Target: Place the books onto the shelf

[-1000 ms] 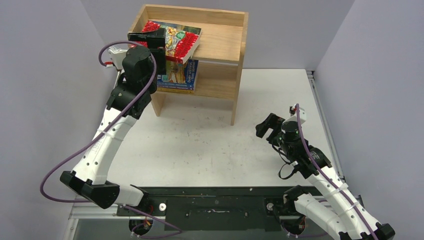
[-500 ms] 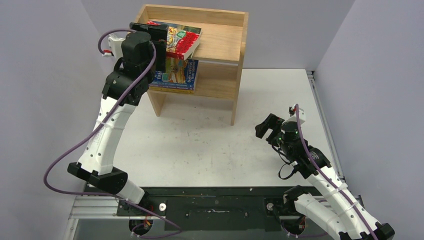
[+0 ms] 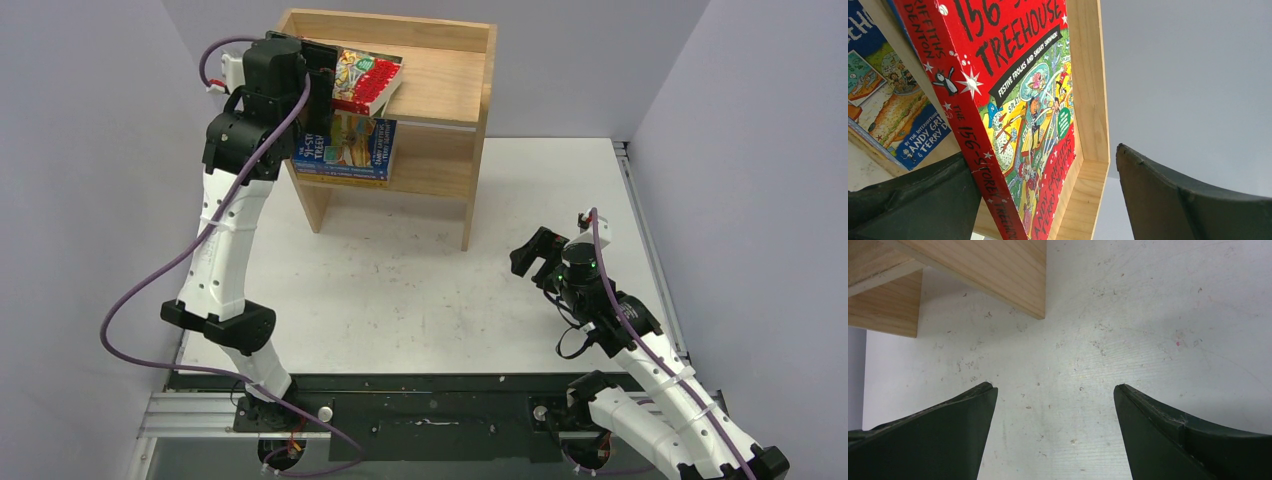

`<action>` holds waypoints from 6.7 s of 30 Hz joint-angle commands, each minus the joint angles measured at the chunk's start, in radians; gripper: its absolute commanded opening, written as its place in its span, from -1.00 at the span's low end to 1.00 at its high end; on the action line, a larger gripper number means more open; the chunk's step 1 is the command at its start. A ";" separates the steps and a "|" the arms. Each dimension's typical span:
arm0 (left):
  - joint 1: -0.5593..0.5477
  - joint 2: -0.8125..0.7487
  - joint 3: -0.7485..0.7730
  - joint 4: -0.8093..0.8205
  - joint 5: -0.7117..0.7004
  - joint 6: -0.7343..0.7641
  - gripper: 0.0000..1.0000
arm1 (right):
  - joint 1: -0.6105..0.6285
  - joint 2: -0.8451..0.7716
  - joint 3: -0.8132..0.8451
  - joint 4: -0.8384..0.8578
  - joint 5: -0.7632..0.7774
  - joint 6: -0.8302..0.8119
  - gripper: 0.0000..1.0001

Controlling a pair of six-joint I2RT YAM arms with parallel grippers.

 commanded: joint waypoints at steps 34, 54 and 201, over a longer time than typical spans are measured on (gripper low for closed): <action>0.032 -0.160 -0.213 0.027 0.075 0.121 0.93 | -0.002 0.015 -0.023 0.062 -0.021 0.015 0.79; 0.036 -0.758 -1.085 0.872 0.294 0.833 0.93 | -0.002 0.050 -0.023 0.086 -0.039 0.003 0.79; -0.206 0.013 0.026 0.353 -0.088 1.555 0.93 | -0.002 0.082 -0.015 0.076 -0.025 0.011 0.79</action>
